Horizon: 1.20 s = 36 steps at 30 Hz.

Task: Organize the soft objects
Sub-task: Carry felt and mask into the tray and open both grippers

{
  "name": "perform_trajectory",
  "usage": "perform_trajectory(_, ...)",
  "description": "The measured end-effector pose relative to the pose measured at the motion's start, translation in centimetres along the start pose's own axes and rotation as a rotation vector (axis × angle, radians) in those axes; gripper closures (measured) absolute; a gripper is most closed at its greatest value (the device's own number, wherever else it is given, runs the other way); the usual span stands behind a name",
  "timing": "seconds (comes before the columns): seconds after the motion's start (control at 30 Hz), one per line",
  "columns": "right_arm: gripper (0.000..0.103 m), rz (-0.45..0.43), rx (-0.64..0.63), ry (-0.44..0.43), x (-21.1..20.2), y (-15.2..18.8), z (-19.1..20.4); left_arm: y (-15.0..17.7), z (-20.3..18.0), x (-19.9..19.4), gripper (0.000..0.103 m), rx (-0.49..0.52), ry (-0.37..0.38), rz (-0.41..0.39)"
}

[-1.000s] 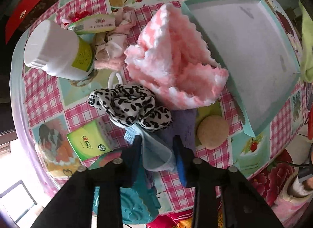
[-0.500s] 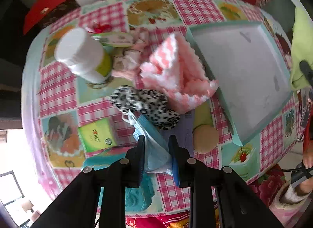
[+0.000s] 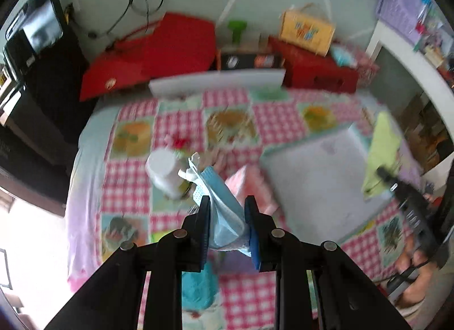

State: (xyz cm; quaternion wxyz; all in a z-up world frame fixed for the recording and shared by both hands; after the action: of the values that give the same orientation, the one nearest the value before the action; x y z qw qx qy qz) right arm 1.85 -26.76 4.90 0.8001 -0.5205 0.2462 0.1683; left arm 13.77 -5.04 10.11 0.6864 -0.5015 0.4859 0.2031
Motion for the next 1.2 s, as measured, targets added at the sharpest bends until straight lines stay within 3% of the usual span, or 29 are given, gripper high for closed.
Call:
perform_trajectory(0.13, 0.094, -0.011, 0.005, 0.039, -0.6, -0.2, -1.1, -1.7, -3.4, 0.2, 0.079, 0.017, 0.075, -0.069)
perform_trajectory(0.33, 0.094, -0.016, 0.017, 0.112, -1.1, -0.4, -3.4, -3.0, -8.5, 2.6, 0.079, -0.013, 0.219, -0.067)
perform_trajectory(0.57, 0.091, 0.009, 0.045, 0.242, -1.0, -0.3, -7.5, -3.2, -13.5, 6.1, 0.079, -0.051, 0.291, -0.081)
perform_trajectory(0.9, 0.091, 0.111, 0.117, 0.239, 3.6, 1.1, -10.9, -2.2, -15.0, 13.1, 0.079, -0.107, 0.291, -0.087)
perform_trajectory(1.2, 0.090, 0.165, 0.133, 0.254, 6.9, 2.1, -11.4, -1.6, -14.3, 16.3, 0.078, -0.169, 0.321, -0.089)
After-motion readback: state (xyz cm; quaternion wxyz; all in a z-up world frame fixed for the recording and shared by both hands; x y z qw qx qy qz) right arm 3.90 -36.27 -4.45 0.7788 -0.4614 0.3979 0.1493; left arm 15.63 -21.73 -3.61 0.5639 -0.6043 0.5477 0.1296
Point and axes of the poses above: each gripper's, at about its wrist camera, not at the fingertips, and x roughly the way its jaws point, z to its left, y to its underside, the point moved 4 cm from there along x, roughly the way its jaws point, and after that the axes turned 2 degrees about -y, right-handed, at the moved point
